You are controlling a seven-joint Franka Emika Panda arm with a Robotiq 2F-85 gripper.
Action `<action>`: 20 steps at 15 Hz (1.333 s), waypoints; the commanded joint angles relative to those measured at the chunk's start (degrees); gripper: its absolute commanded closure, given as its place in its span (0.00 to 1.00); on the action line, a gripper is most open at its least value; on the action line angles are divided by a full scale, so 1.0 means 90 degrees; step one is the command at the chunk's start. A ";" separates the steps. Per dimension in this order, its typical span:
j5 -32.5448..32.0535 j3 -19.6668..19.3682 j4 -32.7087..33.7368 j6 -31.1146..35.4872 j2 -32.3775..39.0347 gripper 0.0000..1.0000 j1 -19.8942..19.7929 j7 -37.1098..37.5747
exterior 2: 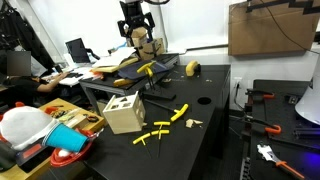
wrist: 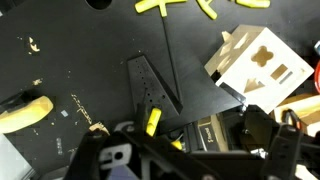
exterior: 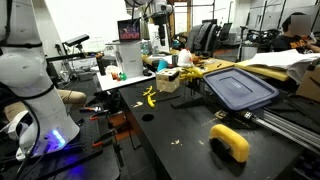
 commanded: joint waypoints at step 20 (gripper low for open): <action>0.0337 0.0282 0.1008 -0.2036 -0.0232 0.00 0.0006 -0.3112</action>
